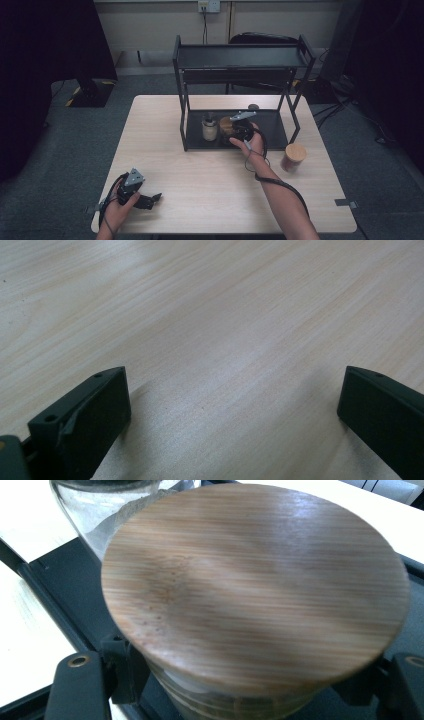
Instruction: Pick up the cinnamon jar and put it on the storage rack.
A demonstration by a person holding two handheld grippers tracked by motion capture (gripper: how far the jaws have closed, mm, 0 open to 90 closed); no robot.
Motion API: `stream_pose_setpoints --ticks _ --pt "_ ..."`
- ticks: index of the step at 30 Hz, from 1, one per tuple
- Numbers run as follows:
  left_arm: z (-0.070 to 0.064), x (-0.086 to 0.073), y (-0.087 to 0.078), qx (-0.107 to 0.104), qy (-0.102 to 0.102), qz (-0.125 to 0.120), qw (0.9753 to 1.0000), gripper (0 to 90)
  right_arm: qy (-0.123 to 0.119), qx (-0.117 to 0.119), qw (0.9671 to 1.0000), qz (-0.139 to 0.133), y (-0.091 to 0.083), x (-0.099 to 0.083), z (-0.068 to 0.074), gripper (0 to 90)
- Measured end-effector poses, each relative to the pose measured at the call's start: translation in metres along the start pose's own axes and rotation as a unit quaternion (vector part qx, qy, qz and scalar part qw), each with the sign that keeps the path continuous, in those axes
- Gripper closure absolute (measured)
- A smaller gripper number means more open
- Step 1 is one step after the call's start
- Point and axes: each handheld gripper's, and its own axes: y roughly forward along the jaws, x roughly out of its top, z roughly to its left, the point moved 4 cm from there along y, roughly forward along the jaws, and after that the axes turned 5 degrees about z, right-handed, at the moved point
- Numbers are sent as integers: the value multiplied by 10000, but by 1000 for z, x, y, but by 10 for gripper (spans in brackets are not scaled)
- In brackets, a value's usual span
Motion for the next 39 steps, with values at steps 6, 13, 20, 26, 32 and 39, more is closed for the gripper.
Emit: stream_pose_setpoints --ticks 6,13,20,26,32,39 --pt "0 0 0 0 -1 -1 10000 1 5 2 10000 -36 1 0 -1 250" --pt "0 0 0 0 1 0 10000 1 -12 -40 10000 -31 3 -1 -2 250" --pt "0 0 0 0 -1 0 10000 1 -8 -48 10000 -64 5 0 -2 251" --pt "0 0 0 0 -1 -1 10000 1 -4 -71 9999 -93 5 0 -2 251" --pt "0 0 0 0 0 0 10000 1 -2 -94 9999 -112 7 1 -3 251" --pt "0 0 0 -1 1 -1 10000 1 8 -142 9998 -158 9 2 -2 251"
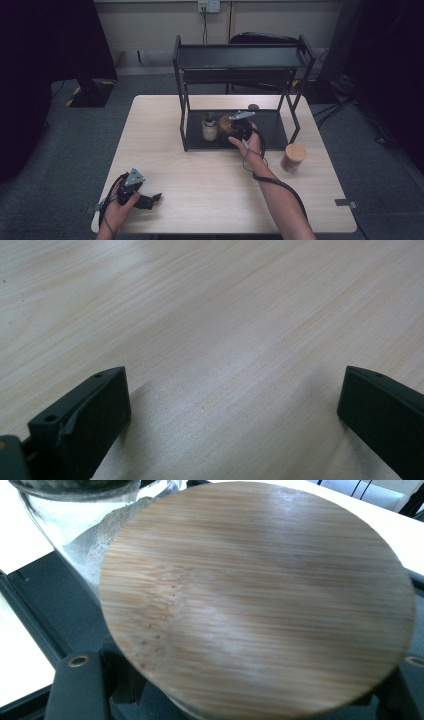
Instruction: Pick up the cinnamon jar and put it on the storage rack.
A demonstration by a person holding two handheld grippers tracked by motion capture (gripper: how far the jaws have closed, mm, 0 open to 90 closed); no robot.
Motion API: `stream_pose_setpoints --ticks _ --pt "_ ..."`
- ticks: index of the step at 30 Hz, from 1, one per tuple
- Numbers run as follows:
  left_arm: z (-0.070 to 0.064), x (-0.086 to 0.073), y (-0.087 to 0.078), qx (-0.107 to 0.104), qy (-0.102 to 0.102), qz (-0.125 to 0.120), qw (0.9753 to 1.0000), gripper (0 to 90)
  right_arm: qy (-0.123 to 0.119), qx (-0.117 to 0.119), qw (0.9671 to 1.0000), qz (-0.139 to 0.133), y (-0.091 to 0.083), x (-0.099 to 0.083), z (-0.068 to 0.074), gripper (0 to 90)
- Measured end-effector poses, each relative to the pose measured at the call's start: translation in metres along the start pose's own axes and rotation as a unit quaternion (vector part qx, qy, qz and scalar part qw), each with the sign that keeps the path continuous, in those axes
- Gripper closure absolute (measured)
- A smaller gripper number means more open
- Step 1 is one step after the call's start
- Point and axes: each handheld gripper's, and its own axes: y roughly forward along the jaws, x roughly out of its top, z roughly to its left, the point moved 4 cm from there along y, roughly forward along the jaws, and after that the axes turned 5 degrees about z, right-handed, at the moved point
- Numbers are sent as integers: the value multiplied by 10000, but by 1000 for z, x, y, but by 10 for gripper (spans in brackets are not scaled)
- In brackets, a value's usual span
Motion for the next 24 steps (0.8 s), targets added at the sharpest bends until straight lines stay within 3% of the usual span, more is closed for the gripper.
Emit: stream_pose_setpoints --ticks 15,18,24 --pt "0 0 0 0 1 1 10000 1 72 -82 9999 36 0 1 0 240" --pt "0 0 0 1 0 1 10000 1 83 -115 9998 126 -1 1 0 179" --pt "0 0 0 2 0 1 10000 1 365 -16 9991 223 -6 0 -2 68"
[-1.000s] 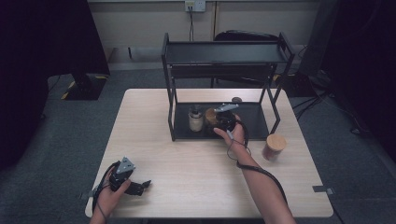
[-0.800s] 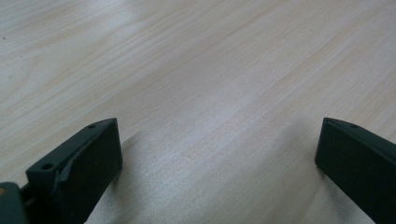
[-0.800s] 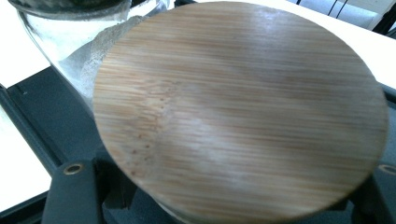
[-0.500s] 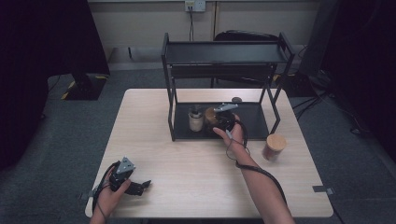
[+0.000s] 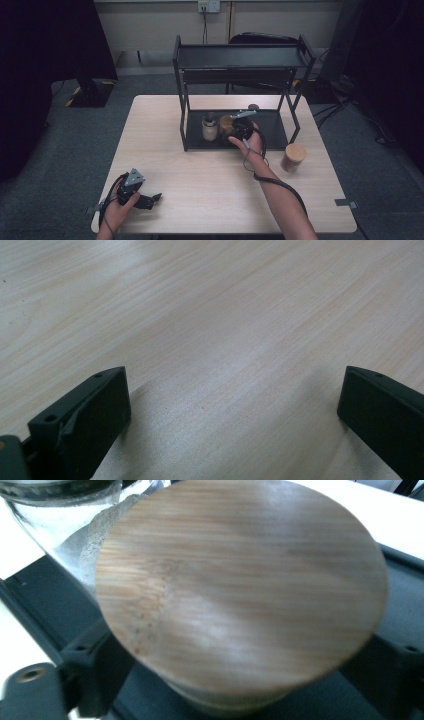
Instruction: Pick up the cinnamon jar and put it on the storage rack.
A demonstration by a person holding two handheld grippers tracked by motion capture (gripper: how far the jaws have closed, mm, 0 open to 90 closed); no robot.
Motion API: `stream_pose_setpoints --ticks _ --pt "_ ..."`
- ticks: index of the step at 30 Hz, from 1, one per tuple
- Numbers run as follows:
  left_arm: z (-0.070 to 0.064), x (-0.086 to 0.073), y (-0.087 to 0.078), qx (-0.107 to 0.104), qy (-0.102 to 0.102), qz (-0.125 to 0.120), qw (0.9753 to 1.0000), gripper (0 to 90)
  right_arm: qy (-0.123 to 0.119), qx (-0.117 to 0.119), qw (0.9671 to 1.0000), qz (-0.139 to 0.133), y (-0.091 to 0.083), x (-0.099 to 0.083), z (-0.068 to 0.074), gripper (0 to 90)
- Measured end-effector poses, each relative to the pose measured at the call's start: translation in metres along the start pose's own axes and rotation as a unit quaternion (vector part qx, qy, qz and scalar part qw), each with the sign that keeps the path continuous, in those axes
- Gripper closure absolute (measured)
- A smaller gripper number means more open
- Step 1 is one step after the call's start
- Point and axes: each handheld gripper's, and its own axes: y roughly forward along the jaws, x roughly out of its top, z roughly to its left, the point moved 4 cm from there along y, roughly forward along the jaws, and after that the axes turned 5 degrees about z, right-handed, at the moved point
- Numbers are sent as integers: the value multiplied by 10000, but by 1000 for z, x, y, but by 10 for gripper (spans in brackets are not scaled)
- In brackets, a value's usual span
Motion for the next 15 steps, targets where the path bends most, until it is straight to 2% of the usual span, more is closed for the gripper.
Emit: stream_pose_setpoints --ticks 9,15 --pt "0 0 0 -1 1 -2 10000 1 36 111 9999 30 -11 -1 0 8" --pt "0 0 0 0 0 -1 10000 1 255 154 9996 6 -18 -4 0 7"
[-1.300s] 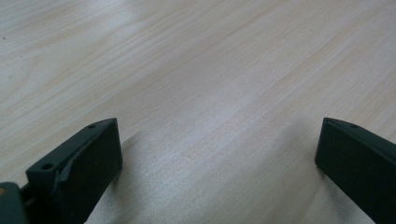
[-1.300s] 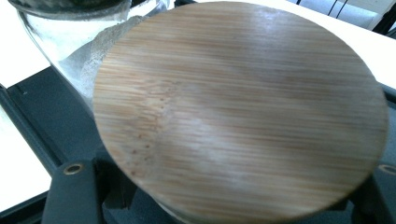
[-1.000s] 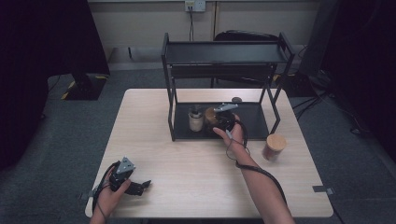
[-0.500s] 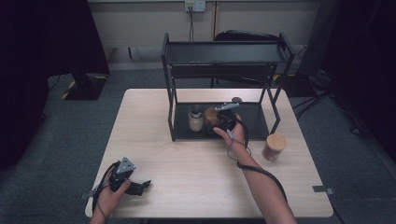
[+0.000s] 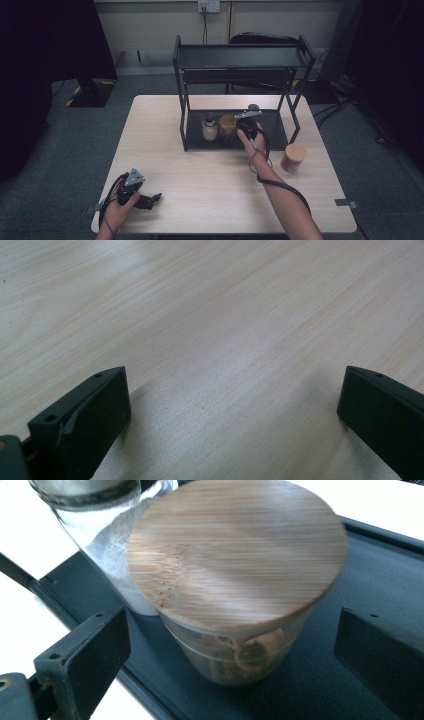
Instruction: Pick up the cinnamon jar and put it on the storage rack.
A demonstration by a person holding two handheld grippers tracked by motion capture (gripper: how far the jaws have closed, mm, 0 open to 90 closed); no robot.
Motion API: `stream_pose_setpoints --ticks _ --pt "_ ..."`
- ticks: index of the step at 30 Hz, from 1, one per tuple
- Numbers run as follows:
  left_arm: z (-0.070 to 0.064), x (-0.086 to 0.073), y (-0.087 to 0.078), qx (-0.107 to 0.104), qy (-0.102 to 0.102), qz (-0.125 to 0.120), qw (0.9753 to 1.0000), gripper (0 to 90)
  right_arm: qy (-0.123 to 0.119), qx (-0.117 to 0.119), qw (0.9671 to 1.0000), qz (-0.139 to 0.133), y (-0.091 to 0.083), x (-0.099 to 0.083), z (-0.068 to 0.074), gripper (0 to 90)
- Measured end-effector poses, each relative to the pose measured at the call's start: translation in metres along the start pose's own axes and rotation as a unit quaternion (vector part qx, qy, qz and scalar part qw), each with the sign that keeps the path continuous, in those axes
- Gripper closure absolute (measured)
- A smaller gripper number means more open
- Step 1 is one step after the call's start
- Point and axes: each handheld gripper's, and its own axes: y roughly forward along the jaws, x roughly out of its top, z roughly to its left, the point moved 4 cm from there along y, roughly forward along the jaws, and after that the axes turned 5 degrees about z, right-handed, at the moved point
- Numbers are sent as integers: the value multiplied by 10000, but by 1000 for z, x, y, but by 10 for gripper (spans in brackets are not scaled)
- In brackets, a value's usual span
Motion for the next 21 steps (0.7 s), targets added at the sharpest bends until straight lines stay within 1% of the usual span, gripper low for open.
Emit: stream_pose_setpoints --ticks 3,4,6,8,11,17,21 --pt "0 0 0 0 0 0 10000 1 17 -34 10000 -17 -3 -1 0 8" --pt "0 0 0 0 -1 0 10000 1 71 -40 10000 -25 -5 -1 1 7" --pt "0 0 0 0 2 1 10000 1 83 -45 10000 -30 -7 -2 1 10" --pt "0 0 0 0 2 0 10000 1 109 -103 9999 -77 -9 -3 1 10" --pt "0 0 0 0 2 0 10000 1 152 -66 9998 -78 -12 -4 2 16" --pt "0 0 0 -1 0 0 10000 1 225 -38 9996 -176 -19 -6 5 22" --pt "0 0 0 -1 0 -1 10000 1 220 -60 9995 -197 -23 -9 7 23"
